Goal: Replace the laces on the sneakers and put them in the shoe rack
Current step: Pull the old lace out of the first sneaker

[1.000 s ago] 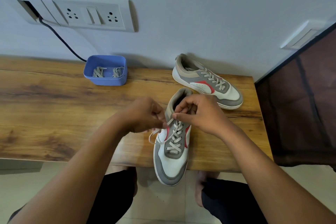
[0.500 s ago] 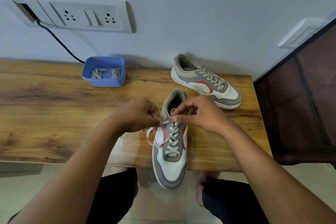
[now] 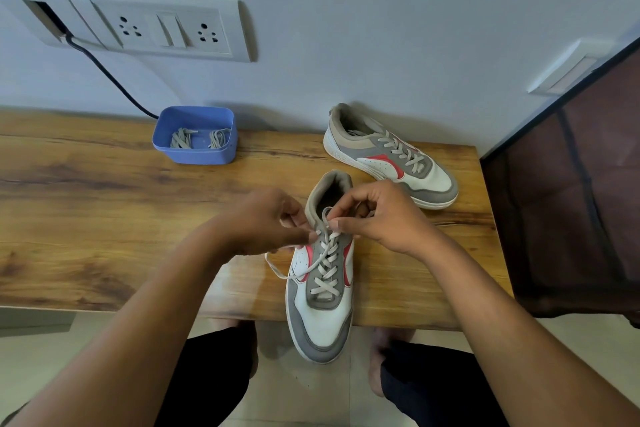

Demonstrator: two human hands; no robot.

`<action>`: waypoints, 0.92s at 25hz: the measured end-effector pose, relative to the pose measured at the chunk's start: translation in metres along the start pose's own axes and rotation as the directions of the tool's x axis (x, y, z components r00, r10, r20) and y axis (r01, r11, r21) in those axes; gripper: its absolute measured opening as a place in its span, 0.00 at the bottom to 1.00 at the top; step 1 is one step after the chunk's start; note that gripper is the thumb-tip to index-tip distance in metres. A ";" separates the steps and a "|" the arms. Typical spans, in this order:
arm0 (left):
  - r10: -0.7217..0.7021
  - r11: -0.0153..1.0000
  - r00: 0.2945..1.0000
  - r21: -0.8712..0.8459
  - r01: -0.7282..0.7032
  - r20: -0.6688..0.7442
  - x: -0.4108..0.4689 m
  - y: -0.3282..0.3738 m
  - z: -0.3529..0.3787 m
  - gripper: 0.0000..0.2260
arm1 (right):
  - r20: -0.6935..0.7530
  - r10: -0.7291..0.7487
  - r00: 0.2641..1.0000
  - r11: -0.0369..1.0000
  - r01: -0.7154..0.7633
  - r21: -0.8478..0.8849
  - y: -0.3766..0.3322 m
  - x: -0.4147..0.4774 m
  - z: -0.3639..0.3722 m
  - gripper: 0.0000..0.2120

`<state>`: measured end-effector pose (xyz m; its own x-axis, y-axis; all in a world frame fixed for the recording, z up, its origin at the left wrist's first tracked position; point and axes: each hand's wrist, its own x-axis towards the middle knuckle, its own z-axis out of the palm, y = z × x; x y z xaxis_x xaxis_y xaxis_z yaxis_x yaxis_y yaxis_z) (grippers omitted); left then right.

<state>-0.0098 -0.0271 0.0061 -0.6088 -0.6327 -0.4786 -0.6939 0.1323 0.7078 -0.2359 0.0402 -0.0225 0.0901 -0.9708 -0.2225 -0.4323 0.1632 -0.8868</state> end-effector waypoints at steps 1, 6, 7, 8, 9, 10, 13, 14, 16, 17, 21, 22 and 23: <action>0.028 0.999 1.000 0.046 -0.027 -0.015 0.002 0.002 0.002 0.03 | 0.003 0.012 1.000 1.000 -0.012 0.022 0.000 0.000 -0.001 0.06; -0.126 0.971 0.970 0.228 0.077 0.206 -0.007 -0.010 -0.014 0.01 | -0.001 0.001 1.000 0.999 -0.001 -0.049 0.001 -0.003 -0.001 0.07; -0.136 0.972 0.970 0.218 0.092 0.199 -0.008 -0.012 -0.014 0.01 | 0.002 0.008 1.000 0.999 -0.008 -0.052 0.000 -0.003 -0.002 0.07; -0.128 0.973 0.977 0.211 0.091 0.169 -0.008 -0.012 -0.013 0.01 | 0.008 0.021 1.000 0.999 -0.021 -0.036 -0.001 -0.003 -0.003 0.07; -0.116 0.973 0.985 0.215 0.087 0.126 -0.007 -0.012 -0.011 0.01 | 0.014 0.042 0.999 0.999 -0.042 -0.005 -0.001 -0.002 -0.003 0.06; -0.099 0.971 0.993 0.227 0.081 0.068 -0.004 -0.012 -0.009 0.01 | 0.012 0.065 0.998 0.998 -0.065 0.027 -0.002 -0.001 -0.004 0.06; 0.085 0.965 0.970 0.260 -0.023 -0.227 0.002 -0.011 -0.004 0.05 | -0.070 0.111 0.991 0.988 -0.103 0.115 -0.002 -0.003 -0.006 0.07; 0.169 0.962 0.944 0.256 -0.095 -0.284 0.004 -0.010 -0.004 0.08 | -0.112 0.125 0.986 0.985 -0.110 0.134 -0.002 -0.004 -0.006 0.06; 0.270 0.949 0.934 0.232 -0.216 -0.234 0.006 -0.005 -0.001 0.13 | -0.154 0.188 0.970 0.975 -0.166 0.146 -0.001 -0.008 -0.005 0.04; 0.285 0.940 0.943 0.244 -0.239 -0.175 0.007 -0.003 0.002 0.14 | -0.144 0.231 0.962 0.968 -0.212 0.138 -0.001 -0.009 -0.004 0.05; 0.266 0.910 0.947 0.371 -0.186 -0.178 0.015 -0.002 0.013 0.13 | -0.155 0.240 0.958 0.971 -0.237 0.037 -0.002 -0.005 0.010 0.08; 0.254 0.917 0.944 0.362 -0.166 -0.209 0.016 -0.003 0.013 0.13 | -0.198 0.197 0.960 0.979 -0.201 -0.003 -0.002 -0.002 0.012 0.09; 0.239 0.927 0.943 0.343 -0.150 -0.232 0.017 -0.003 0.011 0.13 | -0.231 0.166 0.959 0.984 -0.178 -0.030 -0.003 0.000 0.012 0.09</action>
<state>-0.0223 -0.0298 -0.0104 -0.6505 -0.7421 -0.1619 -0.6838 0.4794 0.5500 -0.2239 0.0418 -0.0250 -0.1929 -0.9442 -0.2669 -0.4682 0.3276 -0.8206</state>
